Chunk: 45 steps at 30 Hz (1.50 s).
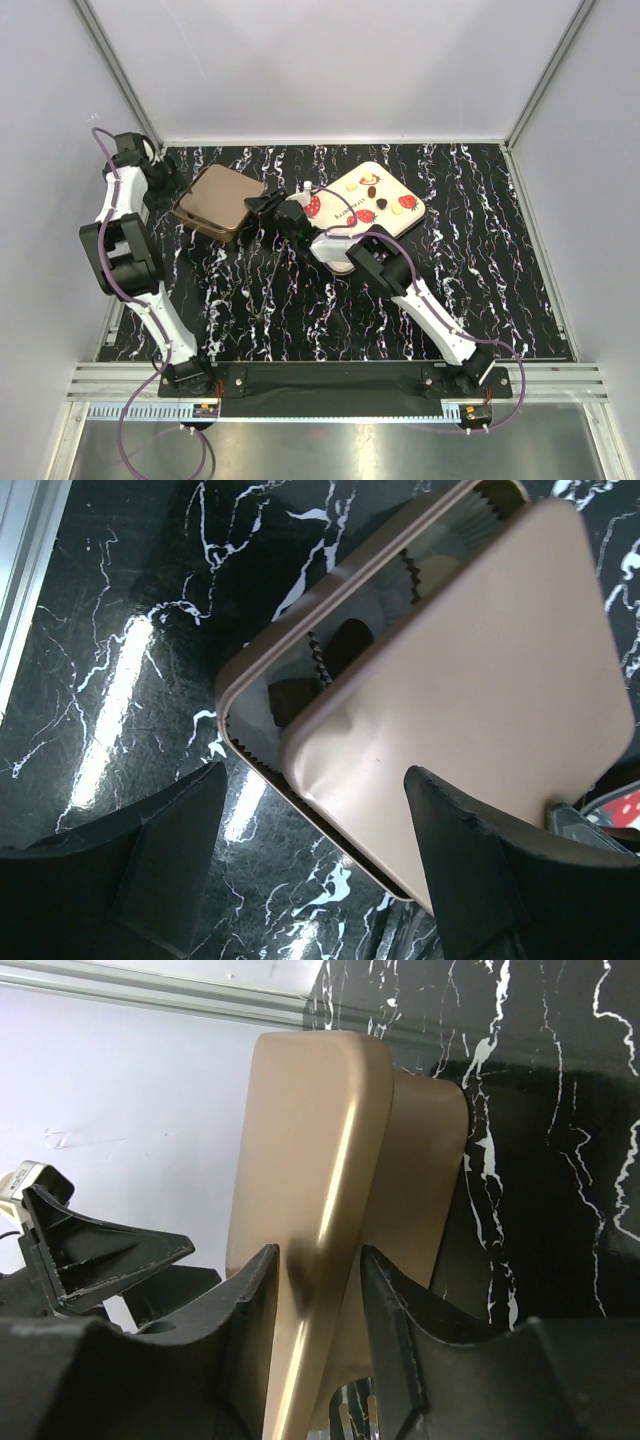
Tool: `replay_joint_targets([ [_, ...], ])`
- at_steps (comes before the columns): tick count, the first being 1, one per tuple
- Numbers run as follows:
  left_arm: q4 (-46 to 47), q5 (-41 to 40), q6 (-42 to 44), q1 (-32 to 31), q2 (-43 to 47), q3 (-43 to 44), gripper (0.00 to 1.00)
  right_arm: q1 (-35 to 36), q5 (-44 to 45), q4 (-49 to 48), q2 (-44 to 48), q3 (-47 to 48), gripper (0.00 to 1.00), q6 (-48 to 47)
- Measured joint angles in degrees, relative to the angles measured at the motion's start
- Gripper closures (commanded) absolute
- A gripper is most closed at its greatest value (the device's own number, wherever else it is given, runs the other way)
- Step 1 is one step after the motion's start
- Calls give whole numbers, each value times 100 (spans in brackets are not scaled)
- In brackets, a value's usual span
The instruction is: Pack the chocolate
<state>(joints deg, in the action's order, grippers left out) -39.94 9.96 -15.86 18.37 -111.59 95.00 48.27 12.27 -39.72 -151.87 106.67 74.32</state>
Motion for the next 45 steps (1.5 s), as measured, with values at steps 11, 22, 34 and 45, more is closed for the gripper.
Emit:
replay_joint_targets([
  [11,63,-44,-2,35,-20,-90,22,0,-127,129,42,179,80,66],
  [22,63,-96,-4,37,-20,-90,22,4,-339,284,9,411,66,205],
  [34,798,273,39,188,-24,-205,22,4,-463,450,9,409,84,254],
  [45,1106,525,35,439,-457,-219,23,4,-487,278,11,280,99,337],
])
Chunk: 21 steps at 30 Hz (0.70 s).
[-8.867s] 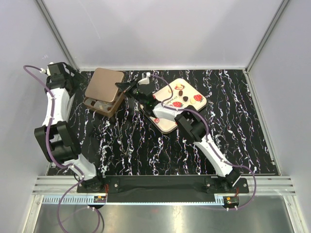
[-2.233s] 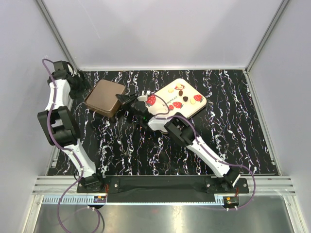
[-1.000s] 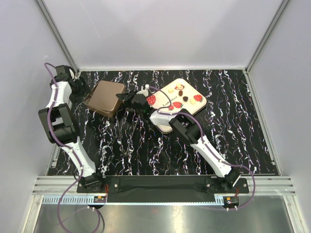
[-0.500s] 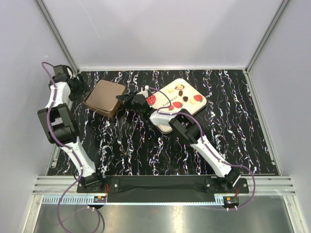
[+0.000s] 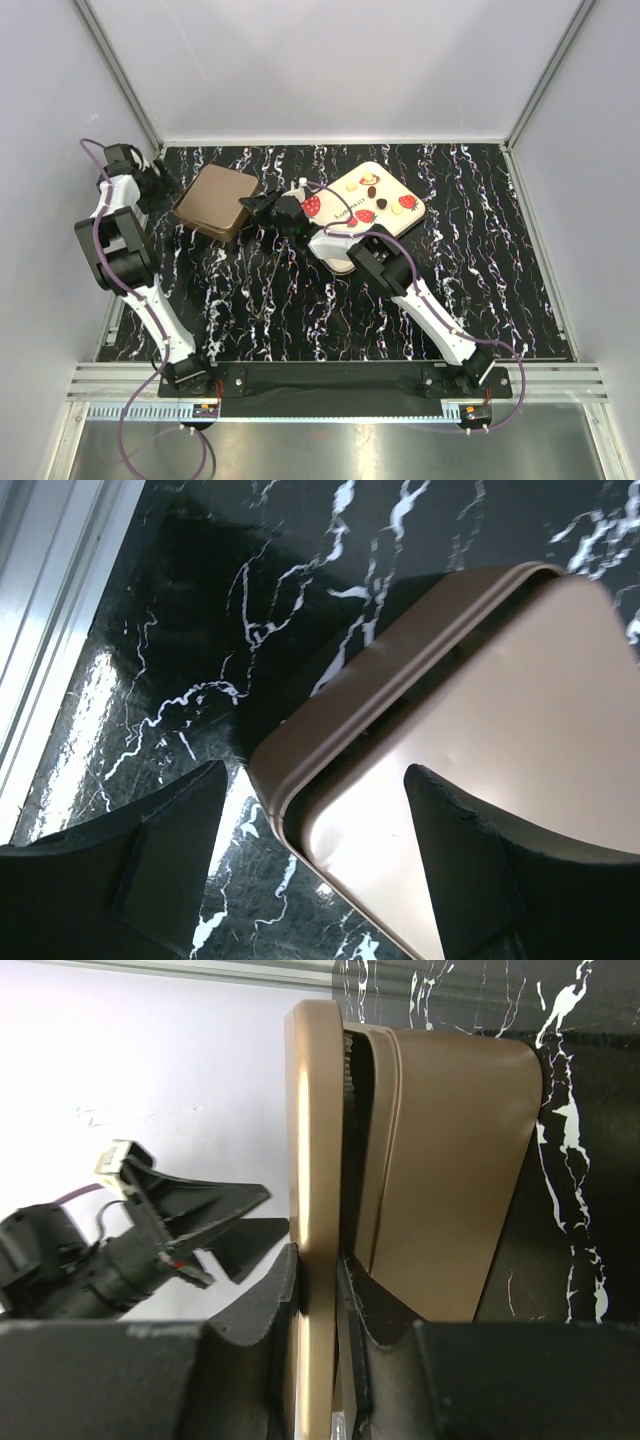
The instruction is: Pack the chocolate
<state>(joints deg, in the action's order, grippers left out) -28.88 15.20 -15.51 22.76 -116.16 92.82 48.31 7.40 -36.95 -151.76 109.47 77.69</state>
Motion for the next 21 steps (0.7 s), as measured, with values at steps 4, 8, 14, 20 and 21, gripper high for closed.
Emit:
replay_joint_targets([
  [4,0,4,-76,13,-164,-37,23,-2,-2,-37,0,-22,100,15],
  [8,42,103,-188,13,-166,-151,23,-11,-4,-122,26,-118,100,50],
  [14,138,306,-328,13,-164,-164,27,-59,-9,-282,105,-404,100,173],
  [20,319,498,-540,15,-127,-356,30,-109,-114,-348,105,-420,100,208],
  [21,372,533,-573,26,-98,-409,30,-109,-129,-330,105,-407,100,208],
])
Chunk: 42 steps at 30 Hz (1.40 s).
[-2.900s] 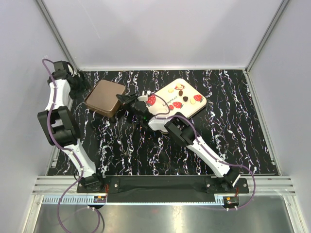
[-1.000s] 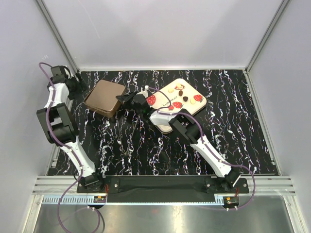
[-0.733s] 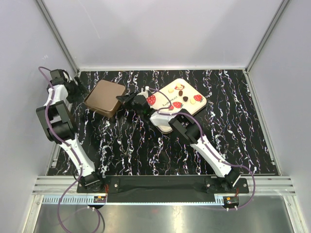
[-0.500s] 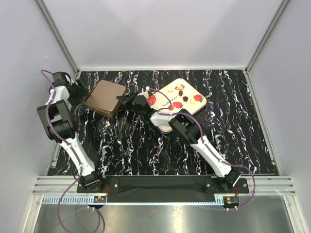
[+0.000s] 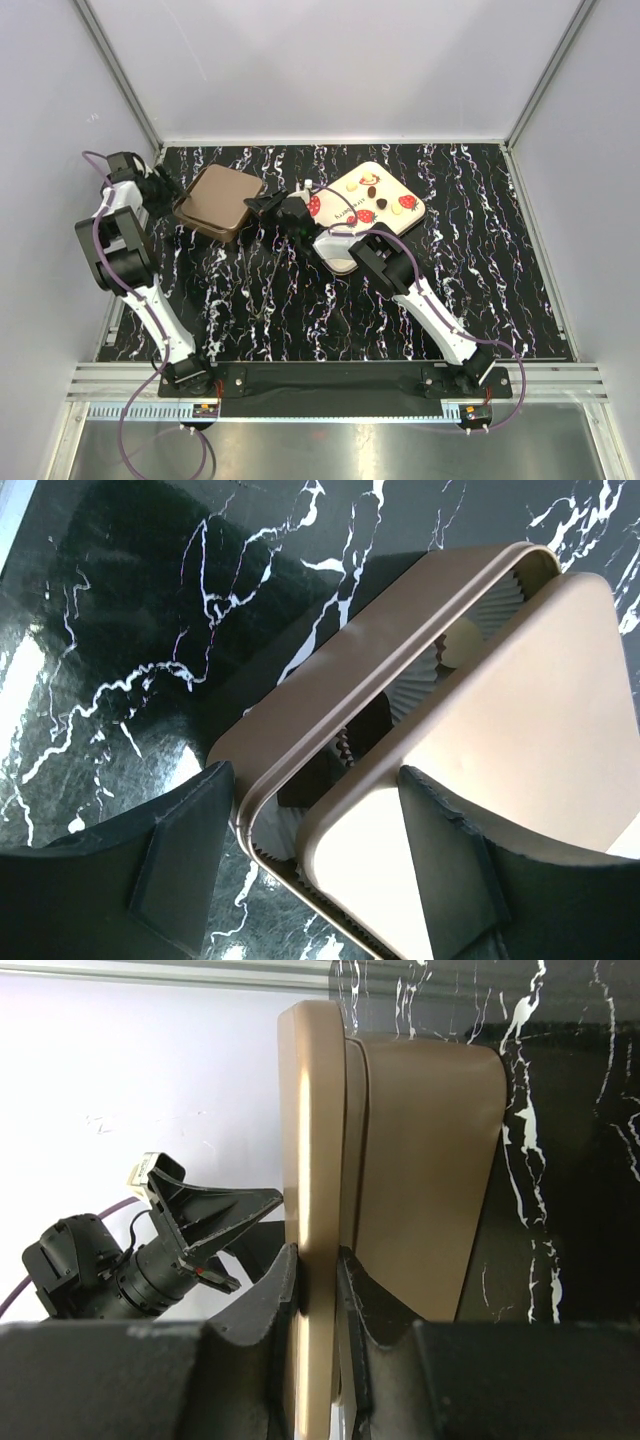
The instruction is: Pack the chocolate
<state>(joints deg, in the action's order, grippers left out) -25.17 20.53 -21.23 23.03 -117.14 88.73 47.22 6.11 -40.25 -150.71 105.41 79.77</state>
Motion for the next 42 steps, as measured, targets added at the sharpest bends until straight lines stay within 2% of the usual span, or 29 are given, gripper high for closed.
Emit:
replay_joint_targets([
  [9,90,118,-284,46,358,-352,31,-4,-129,304,-4,149,100,61],
  [16,94,297,-428,63,584,-400,25,-7,-146,358,-11,162,100,175],
  [26,17,455,-398,66,728,-396,25,-4,-358,584,-125,433,100,361],
  [33,-269,114,-153,70,726,-251,25,-7,-428,103,-317,407,100,813],
  [42,-258,-94,-24,131,605,144,25,-15,-505,-85,-396,409,100,905],
])
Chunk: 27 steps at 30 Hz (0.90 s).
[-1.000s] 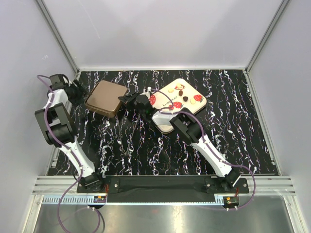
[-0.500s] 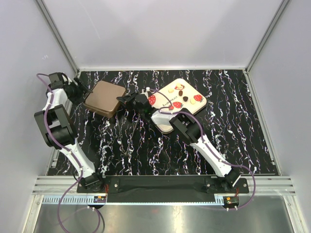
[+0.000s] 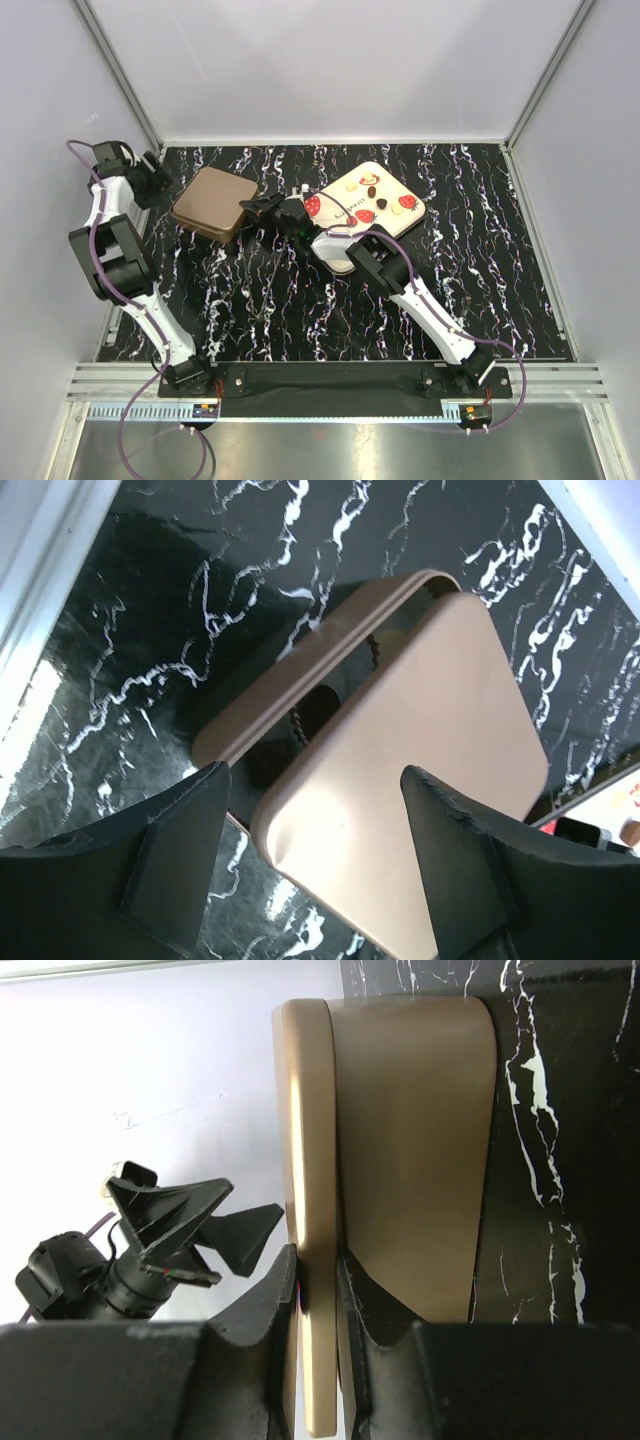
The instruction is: Pack the chocolate
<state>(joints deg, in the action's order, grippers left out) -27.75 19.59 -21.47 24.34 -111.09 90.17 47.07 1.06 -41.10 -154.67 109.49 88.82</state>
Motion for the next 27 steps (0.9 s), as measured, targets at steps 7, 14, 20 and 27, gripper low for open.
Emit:
replay_joint_targets([
  [7,0,-24,39,168,-321,44,29,-4,-11,-24,-2,0,100,-2],
  [14,129,210,-133,343,-531,-181,42,-4,-11,94,-98,262,100,-37],
  [20,267,260,-402,391,-538,-184,58,-4,-9,184,-118,337,100,-50],
  [27,114,-376,-525,490,-540,-181,85,-4,-9,170,-120,317,100,-50],
])
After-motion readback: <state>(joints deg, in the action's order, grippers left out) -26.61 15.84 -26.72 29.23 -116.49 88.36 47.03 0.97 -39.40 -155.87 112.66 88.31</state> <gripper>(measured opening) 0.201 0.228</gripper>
